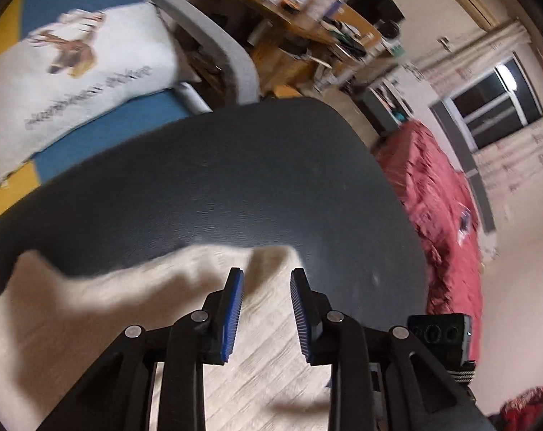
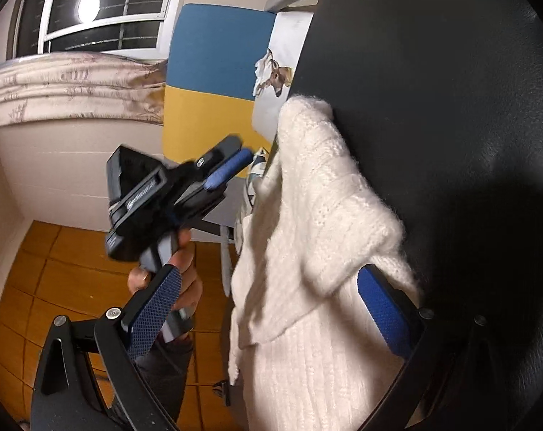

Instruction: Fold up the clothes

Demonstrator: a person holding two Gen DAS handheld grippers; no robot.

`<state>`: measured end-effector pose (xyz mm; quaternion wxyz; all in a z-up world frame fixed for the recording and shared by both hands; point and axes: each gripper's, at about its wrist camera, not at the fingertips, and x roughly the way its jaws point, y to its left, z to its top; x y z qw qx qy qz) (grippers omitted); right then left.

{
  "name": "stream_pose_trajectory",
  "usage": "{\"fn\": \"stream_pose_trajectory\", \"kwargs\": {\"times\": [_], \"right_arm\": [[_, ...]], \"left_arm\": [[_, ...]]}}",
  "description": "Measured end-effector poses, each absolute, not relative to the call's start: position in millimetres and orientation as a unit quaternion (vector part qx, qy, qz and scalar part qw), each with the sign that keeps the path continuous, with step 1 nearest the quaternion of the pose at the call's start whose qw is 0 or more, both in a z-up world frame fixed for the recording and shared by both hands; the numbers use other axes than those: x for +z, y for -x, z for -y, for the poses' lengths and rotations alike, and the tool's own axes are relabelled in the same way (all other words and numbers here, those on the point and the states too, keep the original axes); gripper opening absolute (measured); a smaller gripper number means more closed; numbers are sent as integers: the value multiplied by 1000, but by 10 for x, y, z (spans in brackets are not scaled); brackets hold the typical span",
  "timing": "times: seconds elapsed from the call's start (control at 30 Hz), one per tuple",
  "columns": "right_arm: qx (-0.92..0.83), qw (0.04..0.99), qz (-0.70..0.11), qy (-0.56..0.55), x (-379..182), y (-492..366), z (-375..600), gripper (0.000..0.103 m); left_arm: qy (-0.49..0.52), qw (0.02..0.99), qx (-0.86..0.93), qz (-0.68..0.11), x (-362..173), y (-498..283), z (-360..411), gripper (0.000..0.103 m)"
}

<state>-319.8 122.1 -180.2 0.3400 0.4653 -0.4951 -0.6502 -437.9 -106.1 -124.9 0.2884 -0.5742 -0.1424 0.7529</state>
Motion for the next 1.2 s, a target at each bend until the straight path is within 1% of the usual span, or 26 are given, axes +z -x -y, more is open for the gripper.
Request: {"fn": "stream_pose_trajectory", "kwargs": {"times": [0.17, 0.3, 0.37, 0.6, 0.7, 0.73, 0.8, 0.93, 1.0, 1.03, 1.07, 1.13, 1.17, 1.2], "right_arm": [[-645, 334, 512, -459, -1822, 3202, -1240, 100], [-652, 329, 509, -455, -1817, 3225, -1218, 100], [-658, 324, 508, -451, -1811, 3232, -1212, 101], [-677, 306, 512, -432, -1822, 3223, -1221, 100], [-672, 301, 522, -431, -1842, 3246, -1246, 100], [-671, 301, 522, -431, -1843, 3258, -1239, 100], [-672, 300, 522, -432, -1849, 3269, -1238, 100], [-674, 298, 521, -430, -1856, 3286, -1242, 100], [-678, 297, 518, -428, -1852, 3290, -1235, 100], [-684, 297, 512, -426, -1840, 3288, -1227, 100], [-691, 296, 505, -423, -1824, 3285, -1218, 100], [-708, 288, 492, -417, -1804, 3269, -1208, 91], [-715, 285, 487, -413, -1797, 3263, -1213, 77], [-721, 282, 483, -408, -1796, 3256, -1224, 66]], "left_arm": [[594, 316, 732, 105, -1360, 4464, 849, 28], [603, 332, 722, 61, -1405, 4455, 704, 28], [610, 335, 716, 53, -1440, 4483, 664, 28], [615, 327, 716, 49, -1431, 4521, 765, 27], [607, 314, 726, 74, -1422, 4619, 919, 27], [603, 316, 727, 89, -1421, 4652, 960, 28], [601, 335, 720, 95, -1422, 4663, 969, 28], [613, 360, 701, 56, -1498, 4597, 793, 28], [609, 359, 705, 51, -1507, 4541, 788, 24], [598, 360, 714, 51, -1484, 4509, 803, 14], [579, 364, 728, 52, -1422, 4465, 827, 8], [533, 376, 756, 54, -1274, 4369, 880, 5], [510, 381, 769, 55, -1199, 4321, 907, 5], [487, 386, 782, 56, -1125, 4273, 933, 5]]}}
